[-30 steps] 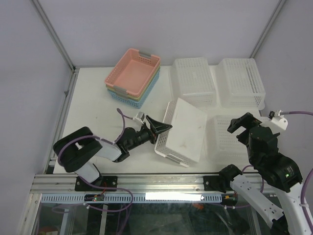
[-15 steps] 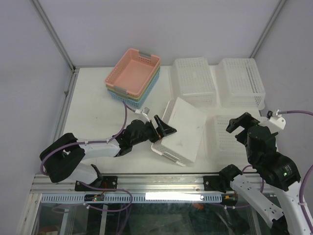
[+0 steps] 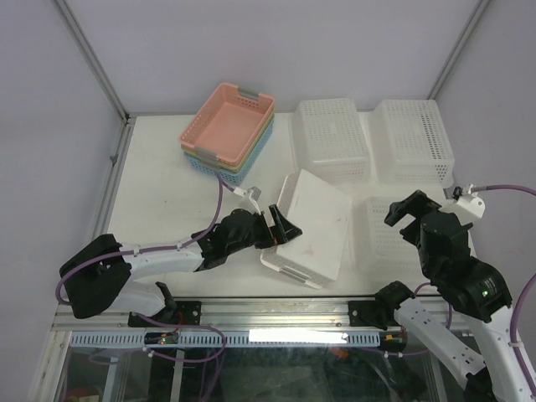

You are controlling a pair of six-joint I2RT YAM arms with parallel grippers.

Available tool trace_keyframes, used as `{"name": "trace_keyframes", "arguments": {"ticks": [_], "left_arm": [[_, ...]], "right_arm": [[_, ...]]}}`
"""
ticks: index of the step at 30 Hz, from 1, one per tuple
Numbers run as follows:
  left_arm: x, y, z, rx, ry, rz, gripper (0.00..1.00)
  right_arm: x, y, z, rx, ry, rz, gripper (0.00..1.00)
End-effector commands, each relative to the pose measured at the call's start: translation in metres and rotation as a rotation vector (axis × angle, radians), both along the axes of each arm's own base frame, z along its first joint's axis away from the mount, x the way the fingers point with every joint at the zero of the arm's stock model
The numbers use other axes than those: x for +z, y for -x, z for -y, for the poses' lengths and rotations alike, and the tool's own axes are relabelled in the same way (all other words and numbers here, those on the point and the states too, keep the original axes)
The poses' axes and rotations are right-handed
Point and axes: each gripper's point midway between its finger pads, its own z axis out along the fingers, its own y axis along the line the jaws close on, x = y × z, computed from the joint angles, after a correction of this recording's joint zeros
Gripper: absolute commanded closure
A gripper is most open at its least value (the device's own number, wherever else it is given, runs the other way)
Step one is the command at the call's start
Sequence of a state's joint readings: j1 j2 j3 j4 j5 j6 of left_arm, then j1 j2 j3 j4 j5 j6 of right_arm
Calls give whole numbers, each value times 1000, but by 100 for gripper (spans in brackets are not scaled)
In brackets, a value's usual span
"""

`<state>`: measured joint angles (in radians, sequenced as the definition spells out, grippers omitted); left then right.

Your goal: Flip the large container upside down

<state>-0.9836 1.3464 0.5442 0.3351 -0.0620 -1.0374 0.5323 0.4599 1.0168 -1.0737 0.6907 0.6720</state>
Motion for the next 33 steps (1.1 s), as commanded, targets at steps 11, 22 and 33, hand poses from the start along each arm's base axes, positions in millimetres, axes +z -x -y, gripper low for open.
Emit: {"name": "trace_keyframes", "arguments": {"ticks": [11, 22, 33], "left_arm": [[33, -15, -22, 84, -210, 249, 1], [56, -17, -45, 136, -204, 342, 1], [69, 8, -21, -37, -124, 295, 1]], "right_arm": [[14, -8, -9, 19, -44, 41, 1], [1, -22, -102, 527, -59, 6, 1], [-79, -40, -144, 581, -121, -323, 1]]}}
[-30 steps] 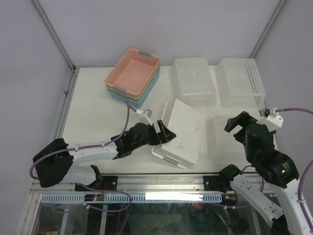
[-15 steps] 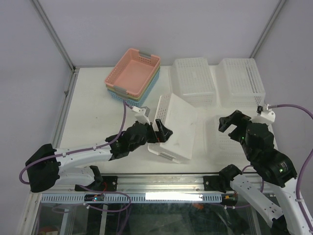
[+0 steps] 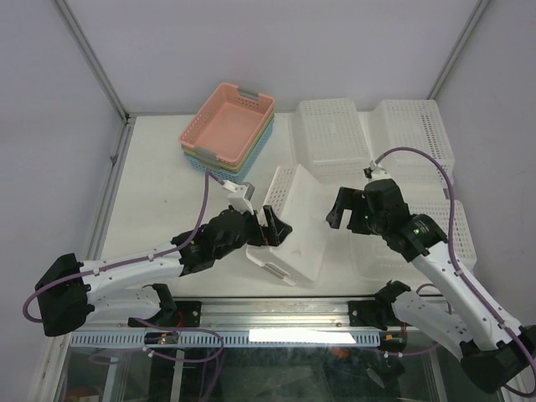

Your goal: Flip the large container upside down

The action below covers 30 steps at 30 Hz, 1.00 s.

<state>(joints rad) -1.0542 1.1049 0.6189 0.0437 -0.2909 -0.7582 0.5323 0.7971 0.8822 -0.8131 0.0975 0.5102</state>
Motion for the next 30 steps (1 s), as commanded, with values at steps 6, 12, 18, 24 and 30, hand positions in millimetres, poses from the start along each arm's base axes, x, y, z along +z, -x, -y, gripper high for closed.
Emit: {"name": "trace_keyframes", "arguments": {"ticks": [6, 12, 18, 24, 30], "left_arm": [[34, 20, 23, -119, 196, -35, 1], [63, 25, 25, -136, 320, -25, 1], [77, 23, 18, -119, 373, -34, 1], [71, 11, -1, -44, 341, -33, 1], [61, 1, -21, 22, 262, 1, 1]], "right_arm": [[-33, -4, -16, -67, -70, -132, 17], [-54, 0, -14, -99, -72, -171, 34], [-73, 2, -11, -109, -47, -200, 39], [-86, 1, -14, -104, -37, -229, 39], [-92, 1, -13, -91, -13, -242, 37]]}}
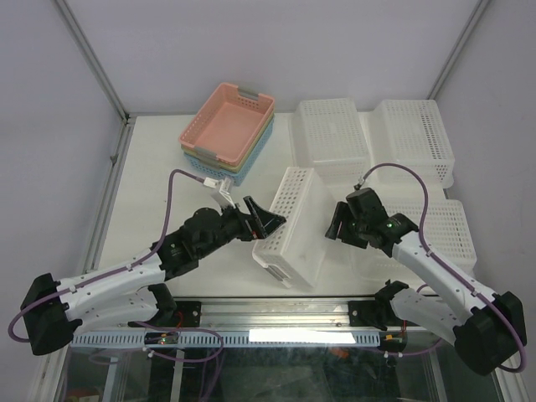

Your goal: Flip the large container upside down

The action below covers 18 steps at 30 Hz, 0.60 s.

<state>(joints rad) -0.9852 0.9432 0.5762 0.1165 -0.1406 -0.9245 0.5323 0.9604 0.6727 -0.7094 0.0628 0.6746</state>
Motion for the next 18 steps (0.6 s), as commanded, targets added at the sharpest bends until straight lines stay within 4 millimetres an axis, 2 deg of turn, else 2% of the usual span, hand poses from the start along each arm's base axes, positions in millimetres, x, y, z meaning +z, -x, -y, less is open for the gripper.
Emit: {"name": "trace_keyframes", "arguments": {"ticks": [1, 10, 18], "left_arm": [[2, -11, -20, 76, -53, 46, 1], [-18, -30, -58, 246, -251, 58, 1], [-33, -36, -105, 420, -362, 49, 1]], "right_arm": [[6, -11, -7, 8, -22, 41, 37], [3, -10, -3, 2, -5, 36, 36], [2, -7, 1, 4, 14, 31, 36]]}}
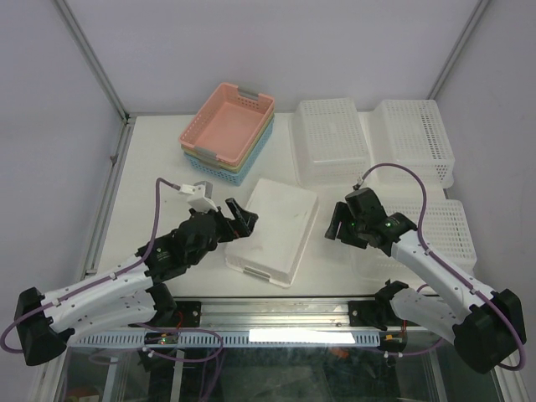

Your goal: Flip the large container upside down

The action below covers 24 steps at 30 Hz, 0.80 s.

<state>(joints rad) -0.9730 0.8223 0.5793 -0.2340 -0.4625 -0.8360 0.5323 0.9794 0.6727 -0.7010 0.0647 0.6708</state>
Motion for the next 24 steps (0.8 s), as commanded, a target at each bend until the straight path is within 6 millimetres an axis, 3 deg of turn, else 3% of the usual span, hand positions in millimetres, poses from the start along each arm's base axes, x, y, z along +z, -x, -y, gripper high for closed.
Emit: {"name": "trace_keyframes", "arguments": {"ticks": [1, 5, 9, 16, 24], "left_arm": [[8, -12, -30, 123, -84, 47, 1], [5, -16, -23, 98, -147, 38, 1], [-13, -30, -22, 78, -253, -52, 1], [-27, -55, -29, -4, -237, -133, 1], [-39, -39, 30, -280, -61, -182, 1]], "right_arm": [[7, -6, 3, 1, 10, 42, 35], [18, -9, 5, 1, 22, 63, 35], [39, -14, 6, -2, 11, 119, 32], [64, -12, 20, -39, 29, 190, 19], [96, -9, 39, -80, 67, 271, 8]]}}
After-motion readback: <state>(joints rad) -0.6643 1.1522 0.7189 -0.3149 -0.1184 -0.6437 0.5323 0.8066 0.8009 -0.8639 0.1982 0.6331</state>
